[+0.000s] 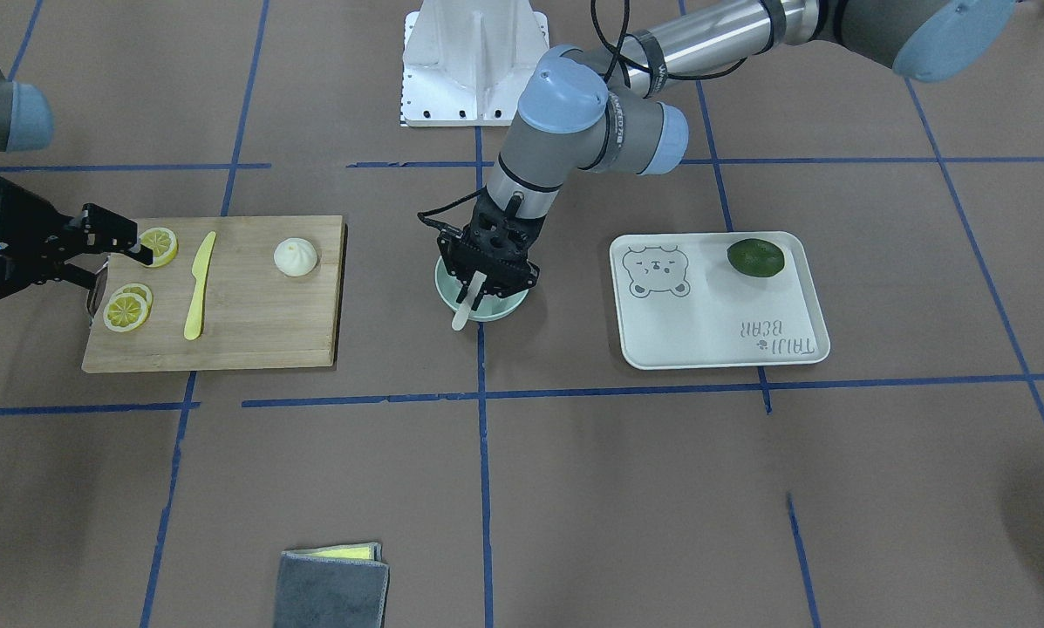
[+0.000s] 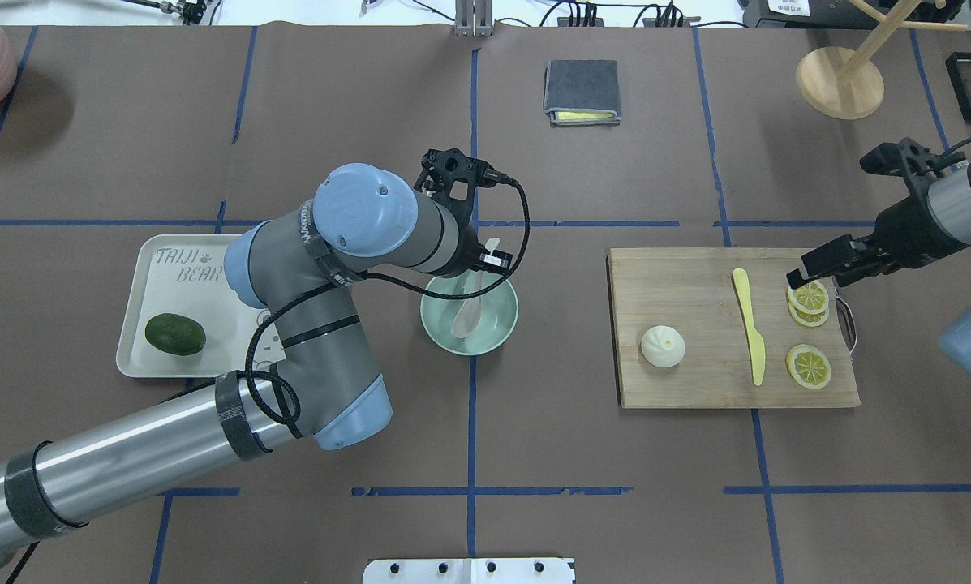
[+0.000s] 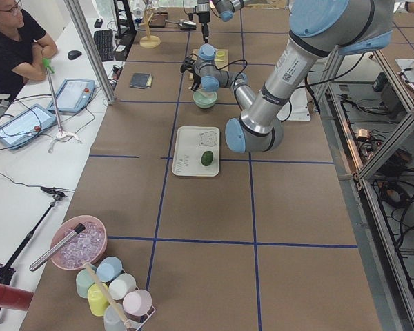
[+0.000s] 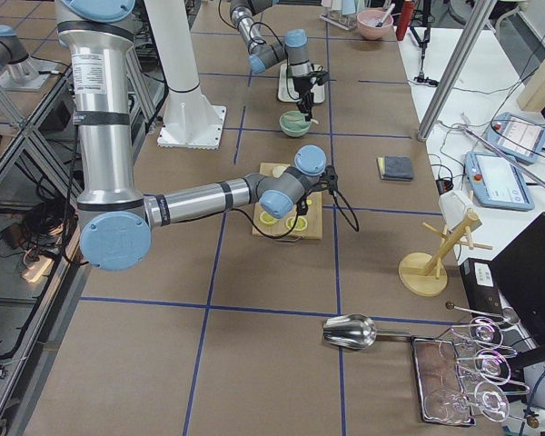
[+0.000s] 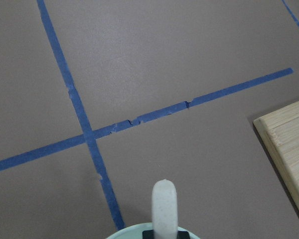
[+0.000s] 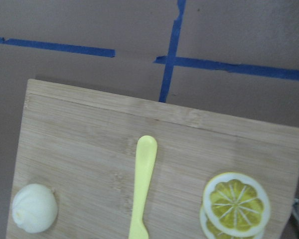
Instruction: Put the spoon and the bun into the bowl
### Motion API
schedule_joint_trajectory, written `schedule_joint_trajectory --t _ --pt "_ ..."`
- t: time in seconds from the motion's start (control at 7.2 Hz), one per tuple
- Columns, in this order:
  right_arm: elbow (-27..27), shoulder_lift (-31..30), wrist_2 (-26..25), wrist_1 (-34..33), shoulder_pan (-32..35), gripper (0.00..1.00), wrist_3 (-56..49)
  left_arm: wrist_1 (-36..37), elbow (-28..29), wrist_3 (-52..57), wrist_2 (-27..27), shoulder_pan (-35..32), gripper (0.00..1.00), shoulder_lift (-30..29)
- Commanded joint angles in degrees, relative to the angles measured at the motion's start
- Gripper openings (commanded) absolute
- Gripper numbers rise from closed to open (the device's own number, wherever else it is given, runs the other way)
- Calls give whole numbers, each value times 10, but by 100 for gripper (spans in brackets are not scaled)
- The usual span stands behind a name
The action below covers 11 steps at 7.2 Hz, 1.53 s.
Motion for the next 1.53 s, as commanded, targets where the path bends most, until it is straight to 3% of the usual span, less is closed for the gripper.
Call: schedule_joint_trajectory --t 0.0,0.42,0.56,0.69,0.83,1.11,1.39 --pt "24 5 -91 45 -87 100 136 -6 -2 7 8 -2 99 3" --pt "51 39 -178 36 -170 100 234 0 -47 12 2 -43 99 21" --pt "80 40 -192 -4 -188 99 234 0 -48 12 2 -49 99 26" --pt "138 53 -229 -120 -213 98 234 -2 -48 13 2 -52 99 32" --pt "157 70 -284 -181 -235 97 234 -5 -53 13 3 -52 99 41" --pt "160 67 -302 -219 -248 96 230 -6 -58 12 3 -52 99 48" --pt "160 68 -363 -260 -286 94 228 -6 -59 12 4 -52 99 48"
